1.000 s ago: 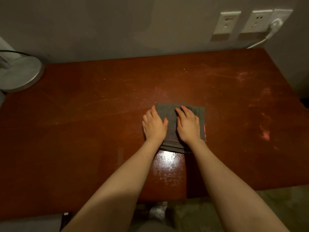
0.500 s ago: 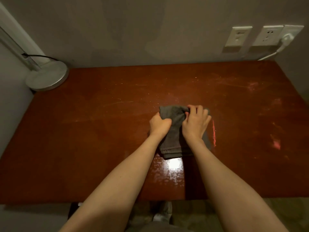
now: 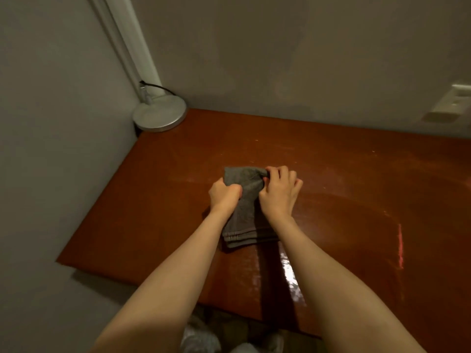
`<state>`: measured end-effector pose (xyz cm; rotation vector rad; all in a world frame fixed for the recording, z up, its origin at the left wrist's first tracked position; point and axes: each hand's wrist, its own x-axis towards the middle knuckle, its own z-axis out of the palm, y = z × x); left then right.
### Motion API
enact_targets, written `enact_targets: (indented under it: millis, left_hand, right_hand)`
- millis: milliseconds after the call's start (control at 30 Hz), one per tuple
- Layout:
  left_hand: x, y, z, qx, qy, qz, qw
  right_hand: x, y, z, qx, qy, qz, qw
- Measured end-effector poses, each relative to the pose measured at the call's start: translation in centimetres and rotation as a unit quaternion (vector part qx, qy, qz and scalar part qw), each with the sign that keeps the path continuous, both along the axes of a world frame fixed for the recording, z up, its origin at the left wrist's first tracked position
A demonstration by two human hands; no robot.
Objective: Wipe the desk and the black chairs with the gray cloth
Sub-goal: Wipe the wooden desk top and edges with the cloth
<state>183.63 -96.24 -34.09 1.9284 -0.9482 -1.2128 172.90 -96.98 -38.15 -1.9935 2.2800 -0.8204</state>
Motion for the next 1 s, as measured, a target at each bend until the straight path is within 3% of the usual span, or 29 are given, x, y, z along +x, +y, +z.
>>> enact_targets:
  millis: [600, 833, 1000]
  left_hand:
    - [25.1, -5.5, -1.3, -0.023, -0.075, 0.155, 0.985]
    - [29.3, -8.8, -4.7, -0.023, -0.171, 0.061, 0.983]
    - [30.0, -8.5, -7.7, -0.091, -0.282, -0.019, 0.955]
  right_hand:
    - [26.0, -6.5, -0.2, 0.073, -0.070, 0.146, 0.984]
    - [30.9, -9.8, -2.6, 0.136, -0.076, 0.131, 0.979]
    - [32.3, -8.8, -5.7, 0.178, -0.068, 0.206, 0.960]
